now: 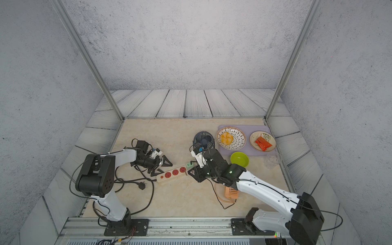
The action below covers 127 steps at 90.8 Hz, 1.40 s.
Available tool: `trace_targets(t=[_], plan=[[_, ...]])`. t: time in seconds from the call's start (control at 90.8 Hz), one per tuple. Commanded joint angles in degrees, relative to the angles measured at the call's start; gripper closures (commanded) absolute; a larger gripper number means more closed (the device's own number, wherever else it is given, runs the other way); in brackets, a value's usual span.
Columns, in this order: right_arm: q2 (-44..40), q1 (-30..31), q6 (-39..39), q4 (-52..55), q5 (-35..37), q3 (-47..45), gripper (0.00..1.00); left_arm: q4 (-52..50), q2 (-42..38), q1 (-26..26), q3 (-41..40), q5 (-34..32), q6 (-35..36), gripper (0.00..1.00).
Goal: Plug the desk fan into the power strip
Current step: Adjust the socket at the center of the board, then insert the plug into the socket.
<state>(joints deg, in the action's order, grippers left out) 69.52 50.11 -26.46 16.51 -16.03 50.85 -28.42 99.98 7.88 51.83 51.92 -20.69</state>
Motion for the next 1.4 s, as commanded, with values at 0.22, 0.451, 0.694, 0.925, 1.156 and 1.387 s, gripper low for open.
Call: trace_targets(t=[0.22,0.451,0.694,0.925,1.156,1.387], plan=[[20.64,5.16,-2.43,20.6,3.87,20.42,1.0,-1.44,-9.8,-2.83,-0.07,-4.5,-1.3,0.0],[34.74,5.8,-3.17,34.83,6.53,37.71,1.0,-1.7,-19.51,-11.76,1.34,-15.38,3.41,0.0],[44.71,5.83,-2.66,38.34,7.61,48.7,1.0,-1.9,-25.86,-19.27,0.35,-19.88,6.26,0.01],[50.34,5.82,-1.56,38.31,8.65,54.22,1.0,-1.98,-26.04,-22.37,1.45,-17.5,5.44,0.0],[51.75,5.84,0.65,38.33,11.19,54.62,1.0,-1.2,-25.67,-23.67,0.59,-16.03,4.72,0.01],[52.63,5.86,-0.25,37.1,9.75,53.84,1.0,-0.85,-25.1,-23.96,0.6,-15.46,4.34,0.0]])
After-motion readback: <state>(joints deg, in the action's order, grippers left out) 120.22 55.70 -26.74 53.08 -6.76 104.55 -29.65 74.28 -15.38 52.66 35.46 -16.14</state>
